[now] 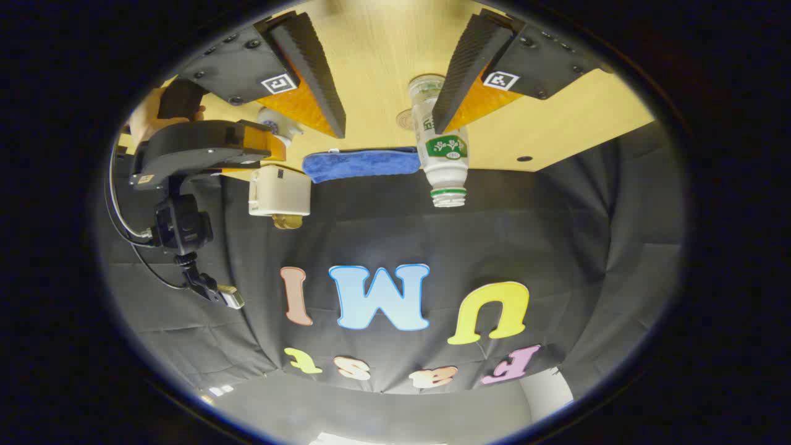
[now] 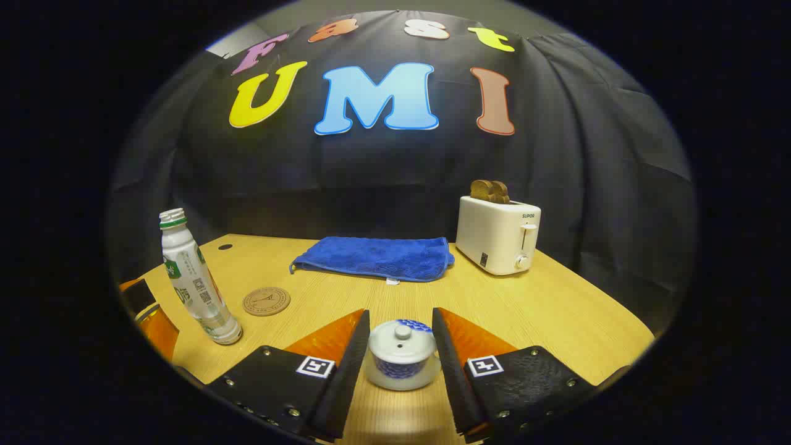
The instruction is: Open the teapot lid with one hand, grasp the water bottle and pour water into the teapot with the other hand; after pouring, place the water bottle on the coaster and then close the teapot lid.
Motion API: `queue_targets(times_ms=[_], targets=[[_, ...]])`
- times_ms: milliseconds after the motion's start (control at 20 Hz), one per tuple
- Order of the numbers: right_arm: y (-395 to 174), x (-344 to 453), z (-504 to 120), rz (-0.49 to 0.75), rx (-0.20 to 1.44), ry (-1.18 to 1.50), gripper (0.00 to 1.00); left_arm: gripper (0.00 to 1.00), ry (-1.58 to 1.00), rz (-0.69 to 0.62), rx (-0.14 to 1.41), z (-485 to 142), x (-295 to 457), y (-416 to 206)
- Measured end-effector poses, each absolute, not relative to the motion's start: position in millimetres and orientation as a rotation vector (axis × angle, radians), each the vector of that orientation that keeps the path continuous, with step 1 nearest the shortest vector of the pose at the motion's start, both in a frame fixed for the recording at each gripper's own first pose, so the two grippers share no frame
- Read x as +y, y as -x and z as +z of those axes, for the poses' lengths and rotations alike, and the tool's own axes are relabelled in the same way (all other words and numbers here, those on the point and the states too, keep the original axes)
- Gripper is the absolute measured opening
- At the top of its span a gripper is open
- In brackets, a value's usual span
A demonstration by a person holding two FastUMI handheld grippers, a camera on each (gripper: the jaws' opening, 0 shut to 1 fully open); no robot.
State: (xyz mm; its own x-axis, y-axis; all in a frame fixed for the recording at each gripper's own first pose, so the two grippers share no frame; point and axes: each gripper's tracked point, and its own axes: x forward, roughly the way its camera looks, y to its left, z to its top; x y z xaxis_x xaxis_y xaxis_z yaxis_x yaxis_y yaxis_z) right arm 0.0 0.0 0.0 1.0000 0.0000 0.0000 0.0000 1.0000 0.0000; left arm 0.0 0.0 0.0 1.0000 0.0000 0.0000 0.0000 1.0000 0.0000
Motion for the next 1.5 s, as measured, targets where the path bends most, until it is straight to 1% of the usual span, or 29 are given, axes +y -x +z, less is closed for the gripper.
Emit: queue_targets(times_ms=[100, 150, 200, 250, 550, 900, 950, 1000, 1050, 1100, 1150, 1200, 1250, 1450, 1500], targets=[[-3, 1, 1, 0.001, -0.009, 0.015, 0.64, 0.97, 0.012, -0.003, 0.010, -3, 1, -1], [1, -3, 7, -0.025, -0.012, 0.015, 0.64, 0.95, 0.019, -0.005, 0.014, -8, 0, -2], [-10, -4, 0, -0.016, -0.008, -0.001, 0.19, 0.94, 0.024, -0.007, 0.017, -8, 1, -2], [-12, -3, -1, -0.014, 0.002, -0.002, 0.16, 0.94, 0.026, -0.006, 0.018, -9, 2, -2], [-15, -1, -6, -0.014, 0.022, 0.013, 0.16, 0.94, 0.041, 0.002, 0.021, -12, 8, -4], [-15, 1, -6, -0.013, 0.028, 0.112, 0.16, 0.94, 0.083, -0.003, 0.034, -18, 6, -6], [-16, -1, -4, -0.018, 0.024, 0.117, 0.17, 0.97, 0.085, -0.003, 0.032, -18, 7, -6], [-19, -3, -8, -0.029, 0.027, 0.069, 0.07, 0.94, 0.086, -0.005, 0.030, -16, 6, -5], [-14, -2, -3, -0.030, 0.028, 0.072, 0.02, 1.00, 0.085, -0.006, 0.028, -16, 6, -5], [-18, -2, -5, -0.032, 0.031, 0.081, 0.02, 0.94, 0.082, -0.004, 0.024, -14, 6, -4], [-17, 0, -3, -0.035, 0.029, 0.090, 0.02, 0.94, 0.081, -0.002, 0.019, -13, 7, -4], [-17, 0, -3, -0.033, 0.027, 0.084, 0.02, 0.99, 0.082, -0.002, 0.014, -11, 8, -3], [-17, -1, -3, -0.028, 0.029, 0.066, 0.02, 0.94, 0.084, -0.002, 0.015, -12, 8, -3], [-15, 0, -1, -0.010, 0.030, 0.013, 0.02, 0.94, 0.089, 0.005, 0.019, -14, 12, -3], [-15, 0, 0, -0.006, 0.025, 0.011, 0.02, 0.92, 0.090, 0.007, 0.019, -14, 13, -3]])
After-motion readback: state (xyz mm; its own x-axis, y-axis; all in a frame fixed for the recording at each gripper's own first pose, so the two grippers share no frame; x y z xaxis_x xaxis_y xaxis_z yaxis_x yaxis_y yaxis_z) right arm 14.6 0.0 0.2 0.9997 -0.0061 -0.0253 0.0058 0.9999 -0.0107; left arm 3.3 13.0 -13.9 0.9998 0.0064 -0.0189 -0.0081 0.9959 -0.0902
